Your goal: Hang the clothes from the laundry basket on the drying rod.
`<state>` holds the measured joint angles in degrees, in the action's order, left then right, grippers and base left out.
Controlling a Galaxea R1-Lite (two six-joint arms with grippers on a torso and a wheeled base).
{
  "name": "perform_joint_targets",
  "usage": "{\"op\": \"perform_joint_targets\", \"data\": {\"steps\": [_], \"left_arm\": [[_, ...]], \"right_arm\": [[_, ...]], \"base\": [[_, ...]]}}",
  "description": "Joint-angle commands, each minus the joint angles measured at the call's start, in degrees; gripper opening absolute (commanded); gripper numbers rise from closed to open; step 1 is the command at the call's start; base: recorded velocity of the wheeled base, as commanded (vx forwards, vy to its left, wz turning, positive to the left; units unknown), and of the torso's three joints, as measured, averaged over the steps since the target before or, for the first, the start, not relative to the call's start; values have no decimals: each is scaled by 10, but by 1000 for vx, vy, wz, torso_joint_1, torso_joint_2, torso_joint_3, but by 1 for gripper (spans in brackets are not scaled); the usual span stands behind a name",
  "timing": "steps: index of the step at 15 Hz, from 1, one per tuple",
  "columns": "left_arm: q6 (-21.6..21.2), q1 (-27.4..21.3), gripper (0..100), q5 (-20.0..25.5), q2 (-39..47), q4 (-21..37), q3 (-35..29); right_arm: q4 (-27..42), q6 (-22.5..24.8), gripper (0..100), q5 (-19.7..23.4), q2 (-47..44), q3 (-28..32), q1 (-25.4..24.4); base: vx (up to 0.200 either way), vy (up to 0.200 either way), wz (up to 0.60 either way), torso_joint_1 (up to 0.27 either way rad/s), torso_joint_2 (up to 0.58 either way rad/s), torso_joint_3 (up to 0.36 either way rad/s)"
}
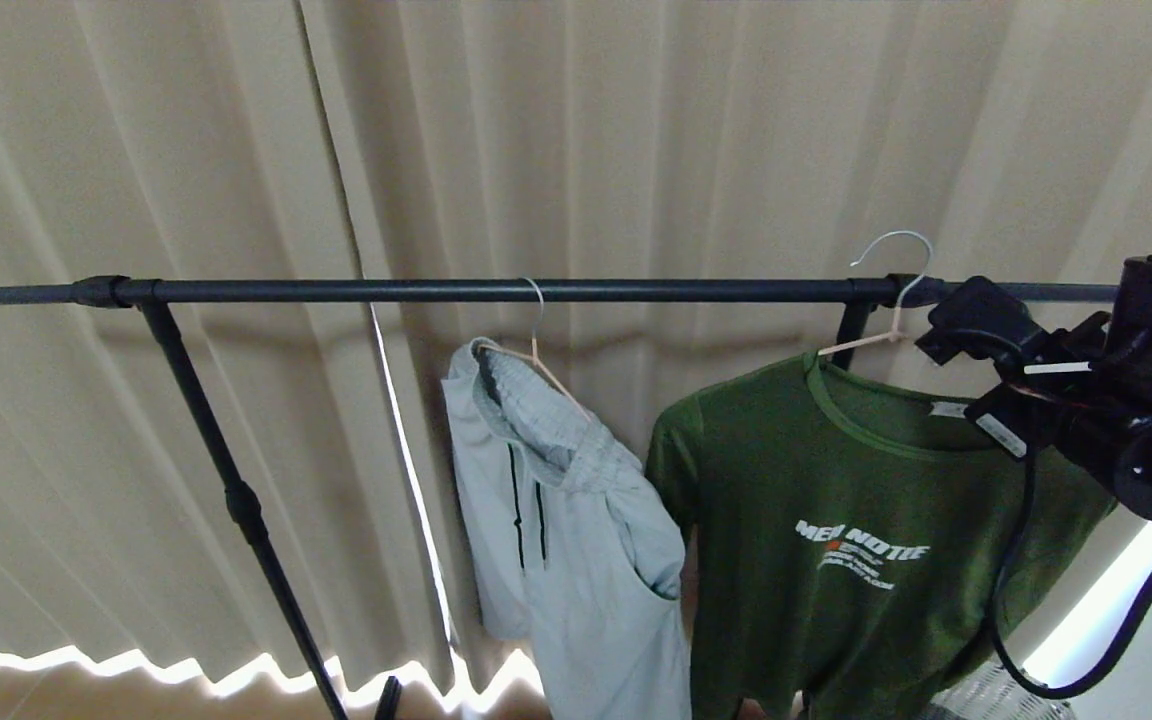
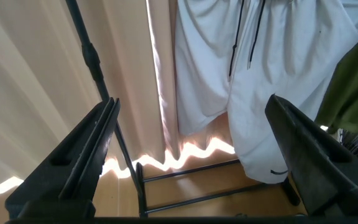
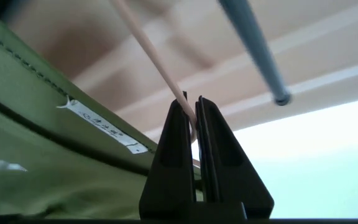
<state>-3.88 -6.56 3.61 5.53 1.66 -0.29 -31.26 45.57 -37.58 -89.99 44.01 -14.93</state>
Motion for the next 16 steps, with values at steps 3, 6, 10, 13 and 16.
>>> {"op": "perform_joint_targets", "data": {"steps": [3, 6, 10, 13, 16], "left_arm": [[0, 1, 100, 0, 1, 0, 0], [0, 0, 100, 0, 1, 0, 0], [0, 1, 100, 0, 1, 0, 0], [0, 0, 100, 1, 1, 1, 0], [-2, 0, 100, 3, 1, 1, 0]], "right_arm": [[-1, 8, 0, -35, -68, 37, -12], [-2, 9, 0, -53, -101, 50, -30], [-3, 10, 0, -57, -121, 60, -35], [-6, 9, 0, -57, -127, 71, -34], [-3, 9, 0, -66, -126, 93, -33]], "base": [[0, 0, 0, 0, 0, 0], [0, 0, 0, 0, 0, 0], [0, 0, 0, 0, 0, 0], [0, 0, 0, 0, 0, 0], [0, 0, 0, 0, 0, 0]]}}
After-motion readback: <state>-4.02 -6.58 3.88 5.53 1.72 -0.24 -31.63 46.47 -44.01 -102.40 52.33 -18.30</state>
